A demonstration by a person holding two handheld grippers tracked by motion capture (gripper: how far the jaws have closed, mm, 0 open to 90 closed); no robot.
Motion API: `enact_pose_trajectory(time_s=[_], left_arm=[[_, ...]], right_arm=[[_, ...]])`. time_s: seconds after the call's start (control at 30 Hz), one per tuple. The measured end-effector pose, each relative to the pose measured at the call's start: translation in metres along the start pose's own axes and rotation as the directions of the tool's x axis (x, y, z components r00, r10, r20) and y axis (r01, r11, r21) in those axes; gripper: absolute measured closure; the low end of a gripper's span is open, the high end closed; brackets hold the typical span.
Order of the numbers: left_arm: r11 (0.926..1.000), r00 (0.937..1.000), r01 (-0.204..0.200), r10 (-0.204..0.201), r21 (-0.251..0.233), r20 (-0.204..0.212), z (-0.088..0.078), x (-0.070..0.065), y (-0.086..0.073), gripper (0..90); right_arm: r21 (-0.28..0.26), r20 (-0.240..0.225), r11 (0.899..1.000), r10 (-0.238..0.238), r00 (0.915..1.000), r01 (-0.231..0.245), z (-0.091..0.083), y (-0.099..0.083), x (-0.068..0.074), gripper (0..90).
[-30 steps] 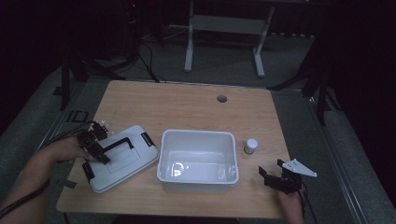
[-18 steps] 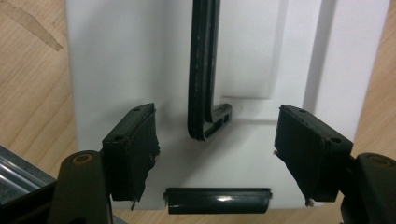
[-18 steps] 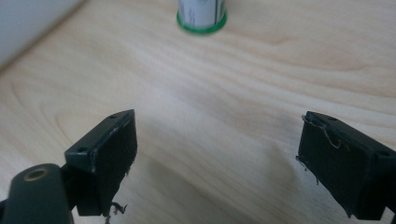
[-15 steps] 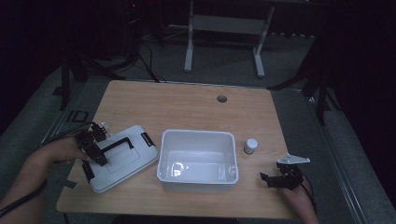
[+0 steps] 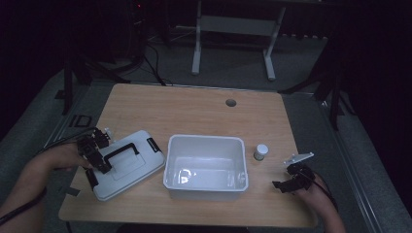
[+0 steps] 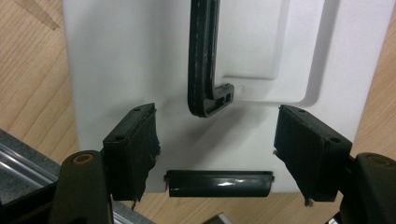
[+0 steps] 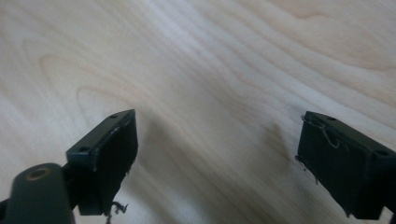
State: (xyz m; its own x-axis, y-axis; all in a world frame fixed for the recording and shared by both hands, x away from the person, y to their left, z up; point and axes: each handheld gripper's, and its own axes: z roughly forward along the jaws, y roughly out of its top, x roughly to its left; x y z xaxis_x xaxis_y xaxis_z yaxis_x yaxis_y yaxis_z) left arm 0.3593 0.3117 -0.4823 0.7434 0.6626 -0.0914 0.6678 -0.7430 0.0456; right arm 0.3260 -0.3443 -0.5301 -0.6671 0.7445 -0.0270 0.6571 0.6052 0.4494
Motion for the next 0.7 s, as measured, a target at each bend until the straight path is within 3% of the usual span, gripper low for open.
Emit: enact_pose_trajectory(time_s=[0.03,0.07,0.13,0.3,0.33,0.37,0.4,0.53,0.7], left_arm=[[1.0,1.0,0.002,-0.002,0.003,0.001,0.0,0.0,-0.001,29.6],[1.0,1.0,0.001,-0.001,0.005,0.001,0.0,0.0,-0.001,29.6],[0.9998,1.0,-0.001,0.001,0.019,-0.002,0.001,-0.002,-0.002,30.5],[0.9992,1.0,0.002,-0.002,0.039,0.0,0.002,-0.002,-0.001,30.4],[0.9991,1.0,0.0,0.0,0.043,0.002,0.003,-0.001,0.0,30.4],[0.9991,1.0,0.0,0.0,0.043,0.002,0.003,-0.001,0.0,30.4],[0.9991,1.0,0.0,0.0,0.043,-0.001,0.002,-0.001,0.0,30.4],[0.9991,1.0,0.003,-0.003,0.042,-0.004,0.002,-0.001,0.002,30.4],[0.999,1.0,0.001,0.0,0.045,-0.009,0.0,-0.001,0.002,30.4]], right_arm=[[0.0,0.0,1.0,0.0,1.0,0.0,0.0,0.0,0.0,12.3],[0.097,-0.003,0.994,-0.053,0.9986,0.053,0.0,0.004,0.0,12.3],[0.147,-0.018,0.986,-0.075,0.997,0.077,-0.001,0.007,0.0,12.3],[0.259,-0.043,0.956,-0.13,0.9906,0.137,-0.004,0.014,-0.001,12.3],[0.275,-0.049,0.949,-0.145,0.9883,0.153,-0.005,0.016,-0.002,12.3],[0.275,-0.049,0.949,-0.145,0.9883,0.153,-0.005,0.016,-0.002,12.3],[0.308,-0.068,0.937,-0.151,0.9862,0.164,-0.007,0.02,-0.002,12.3],[0.366,-0.089,0.911,-0.17,0.9813,0.191,-0.011,0.028,-0.004,12.2],[0.358,-0.087,0.907,-0.204,0.9752,0.221,-0.015,0.038,-0.008,11.5]])
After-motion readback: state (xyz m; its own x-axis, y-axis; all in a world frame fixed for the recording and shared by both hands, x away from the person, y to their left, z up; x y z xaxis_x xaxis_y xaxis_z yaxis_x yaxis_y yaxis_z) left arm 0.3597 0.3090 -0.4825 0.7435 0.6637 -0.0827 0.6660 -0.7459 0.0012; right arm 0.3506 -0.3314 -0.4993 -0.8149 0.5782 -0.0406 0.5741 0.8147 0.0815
